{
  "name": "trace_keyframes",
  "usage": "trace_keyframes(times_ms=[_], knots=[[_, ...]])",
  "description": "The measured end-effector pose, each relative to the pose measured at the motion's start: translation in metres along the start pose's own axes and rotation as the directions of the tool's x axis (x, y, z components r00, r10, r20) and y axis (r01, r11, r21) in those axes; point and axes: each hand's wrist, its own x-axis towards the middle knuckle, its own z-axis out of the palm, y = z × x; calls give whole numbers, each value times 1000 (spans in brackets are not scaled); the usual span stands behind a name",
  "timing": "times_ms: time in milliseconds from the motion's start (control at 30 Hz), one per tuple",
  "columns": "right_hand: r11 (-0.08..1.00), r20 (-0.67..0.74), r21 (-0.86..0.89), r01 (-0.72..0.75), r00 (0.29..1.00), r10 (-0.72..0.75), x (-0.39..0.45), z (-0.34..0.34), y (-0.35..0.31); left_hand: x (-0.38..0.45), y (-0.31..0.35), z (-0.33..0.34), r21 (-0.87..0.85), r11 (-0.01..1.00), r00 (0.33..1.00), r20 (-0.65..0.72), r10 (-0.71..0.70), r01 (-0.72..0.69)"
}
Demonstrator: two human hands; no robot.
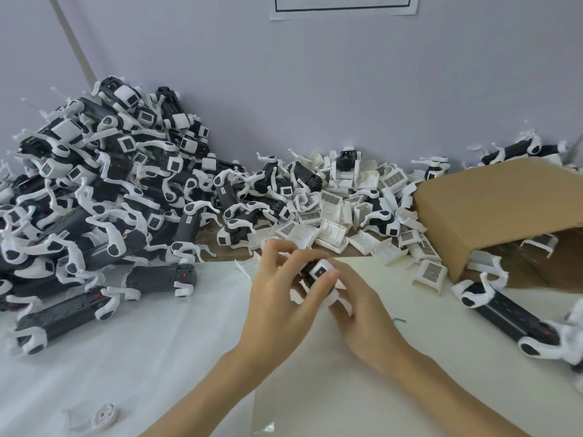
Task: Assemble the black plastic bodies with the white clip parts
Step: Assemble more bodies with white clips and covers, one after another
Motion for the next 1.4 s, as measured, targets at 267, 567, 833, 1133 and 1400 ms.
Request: trace_keyframes(times_ms=[267, 567, 833, 1133, 1400], knots=[[930, -33, 258, -260, 960, 278, 11, -15, -11, 15, -6, -16, -757, 473, 841, 184, -508, 451], [839, 26, 443, -316, 940, 341, 10, -15, -8, 5, -27, -12, -446, 759, 876, 152, -457, 474], [818, 98, 288, -497, 865, 492, 36, -59, -23, 4, -45, -11, -557, 693, 867, 103, -488, 457], [247, 161, 933, -262, 918, 363, 79, -136, 3, 1, -40, -10, -345, 817, 886, 136, -444, 462], [146, 277, 902, -407, 803, 527, 44, -57, 41, 12, -65, -1, 289, 941, 974, -188, -125, 176]])
